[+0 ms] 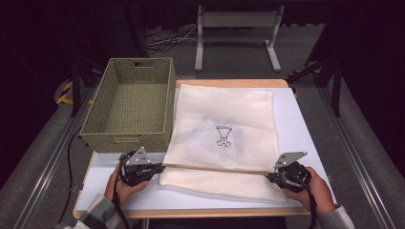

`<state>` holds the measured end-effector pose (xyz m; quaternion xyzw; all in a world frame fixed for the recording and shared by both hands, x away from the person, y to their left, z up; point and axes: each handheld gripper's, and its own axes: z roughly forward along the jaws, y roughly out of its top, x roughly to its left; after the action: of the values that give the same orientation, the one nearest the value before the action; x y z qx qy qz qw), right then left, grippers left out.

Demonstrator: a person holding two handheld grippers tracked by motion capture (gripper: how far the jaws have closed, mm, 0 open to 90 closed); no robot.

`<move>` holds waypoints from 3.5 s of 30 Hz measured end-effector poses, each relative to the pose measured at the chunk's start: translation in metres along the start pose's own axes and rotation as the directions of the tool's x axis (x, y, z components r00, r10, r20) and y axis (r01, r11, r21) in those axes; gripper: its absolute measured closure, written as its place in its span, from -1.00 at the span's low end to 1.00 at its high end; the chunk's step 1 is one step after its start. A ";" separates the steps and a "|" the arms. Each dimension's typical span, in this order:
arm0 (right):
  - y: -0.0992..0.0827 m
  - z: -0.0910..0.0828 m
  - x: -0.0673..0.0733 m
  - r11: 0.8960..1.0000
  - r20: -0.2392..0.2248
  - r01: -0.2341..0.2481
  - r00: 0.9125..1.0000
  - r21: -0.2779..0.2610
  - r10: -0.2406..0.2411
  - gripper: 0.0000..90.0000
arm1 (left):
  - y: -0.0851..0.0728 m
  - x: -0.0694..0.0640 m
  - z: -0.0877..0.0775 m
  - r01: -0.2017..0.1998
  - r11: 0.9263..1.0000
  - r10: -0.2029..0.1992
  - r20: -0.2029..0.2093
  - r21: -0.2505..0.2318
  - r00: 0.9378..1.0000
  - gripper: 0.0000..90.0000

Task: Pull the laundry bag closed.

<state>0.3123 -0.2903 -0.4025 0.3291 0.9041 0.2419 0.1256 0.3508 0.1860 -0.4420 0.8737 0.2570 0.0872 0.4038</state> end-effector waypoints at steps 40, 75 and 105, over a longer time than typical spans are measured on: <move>-0.006 -0.001 -0.002 0.999 -0.035 -0.050 0.998 0.014 0.050 0.95 | -0.002 0.000 -0.004 -0.010 1.000 0.010 -0.024 -0.014 1.000 0.90; 0.002 -0.003 0.005 0.997 -0.013 0.011 1.000 0.077 -0.010 0.94 | -0.002 -0.006 -0.011 -0.016 0.997 0.014 -0.016 -0.076 1.000 0.86; -0.010 -0.003 -0.003 0.991 0.012 -0.018 1.000 0.129 0.016 0.94 | -0.006 -0.006 -0.024 -0.039 0.997 0.036 -0.041 -0.073 0.999 0.91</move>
<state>0.3079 -0.3003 -0.4053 0.3456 0.9143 0.1821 0.1071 0.3350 0.2018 -0.4300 0.8608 0.2452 0.1216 0.4291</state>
